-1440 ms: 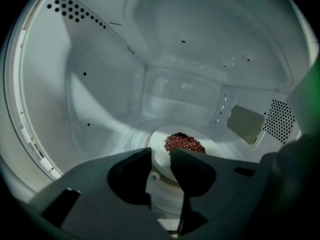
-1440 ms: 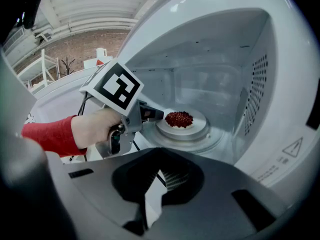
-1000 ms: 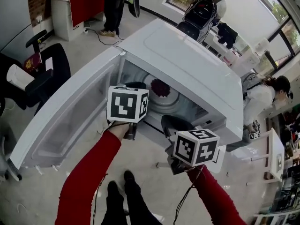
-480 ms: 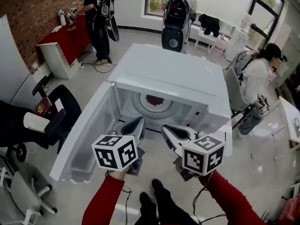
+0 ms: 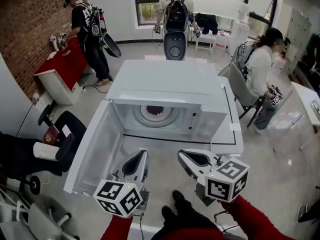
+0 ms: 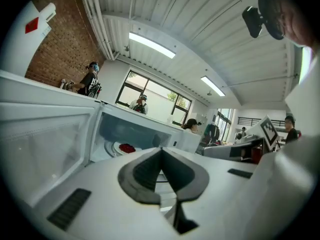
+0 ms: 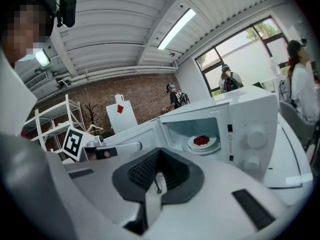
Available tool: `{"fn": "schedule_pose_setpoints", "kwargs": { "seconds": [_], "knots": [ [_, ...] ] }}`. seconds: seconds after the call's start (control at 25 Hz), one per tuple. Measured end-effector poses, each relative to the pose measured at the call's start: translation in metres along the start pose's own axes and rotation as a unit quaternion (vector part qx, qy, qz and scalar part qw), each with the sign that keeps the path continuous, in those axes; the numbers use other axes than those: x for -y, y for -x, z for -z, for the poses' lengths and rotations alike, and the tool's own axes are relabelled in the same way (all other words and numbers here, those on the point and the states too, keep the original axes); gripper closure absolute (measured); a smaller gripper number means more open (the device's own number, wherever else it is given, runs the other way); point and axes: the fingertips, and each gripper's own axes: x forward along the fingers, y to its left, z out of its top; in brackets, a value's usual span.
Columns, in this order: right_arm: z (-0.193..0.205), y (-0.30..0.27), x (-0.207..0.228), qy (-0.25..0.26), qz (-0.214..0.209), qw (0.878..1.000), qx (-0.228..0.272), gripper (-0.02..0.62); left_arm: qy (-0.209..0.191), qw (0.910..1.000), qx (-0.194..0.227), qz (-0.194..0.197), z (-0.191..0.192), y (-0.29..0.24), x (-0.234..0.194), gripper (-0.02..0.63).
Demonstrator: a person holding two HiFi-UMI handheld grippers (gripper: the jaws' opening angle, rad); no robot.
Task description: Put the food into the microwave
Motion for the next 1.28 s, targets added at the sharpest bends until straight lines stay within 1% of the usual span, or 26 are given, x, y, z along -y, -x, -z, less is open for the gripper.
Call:
{"fn": "schedule_pose_setpoints", "kwargs": {
  "seconds": [0.2, 0.32, 0.44, 0.56, 0.76, 0.84, 1.0, 1.08, 1.28],
  "knots": [
    [0.013, 0.031, -0.006, -0.022, 0.005, 1.000, 0.017, 0.581, 0.015, 0.9998, -0.009, 0.009, 0.023, 0.023, 0.022, 0.597],
    [0.022, 0.045, -0.010, -0.020, 0.009, 1.000, 0.019, 0.581, -0.001, 0.9997, -0.023, 0.002, 0.038, 0.039, 0.030, 0.597],
    [0.027, 0.055, -0.013, 0.001, 0.009, 1.000, 0.021, 0.581, -0.023, 0.9993, -0.029, -0.004, 0.045, 0.052, 0.035, 0.597],
    [0.029, 0.061, -0.019, 0.015, 0.004, 1.000, 0.026, 0.581, -0.021, 0.9996, -0.021, -0.003, 0.044, 0.063, 0.039, 0.597],
    [0.032, 0.071, -0.029, 0.017, -0.004, 0.999, 0.039, 0.581, -0.012, 0.9999, -0.005, 0.001, 0.045, 0.079, 0.049, 0.597],
    [0.035, 0.074, -0.035, 0.020, -0.006, 0.999, 0.042, 0.581, -0.018, 0.9998, -0.001, 0.006, 0.046, 0.084, 0.055, 0.597],
    [0.040, 0.078, -0.045, 0.053, -0.003, 0.998, 0.043, 0.581, -0.036, 0.9992, 0.002, 0.017, 0.049, 0.089, 0.067, 0.597],
    [0.041, 0.080, -0.047, 0.061, 0.002, 0.997, 0.047, 0.581, -0.040, 0.9990, 0.003, 0.022, 0.050, 0.090, 0.072, 0.597],
    [0.038, 0.085, -0.051, 0.048, -0.005, 0.996, 0.079, 0.581, -0.047, 0.9985, 0.017, 0.023, 0.050, 0.093, 0.075, 0.597]
  ]
}}
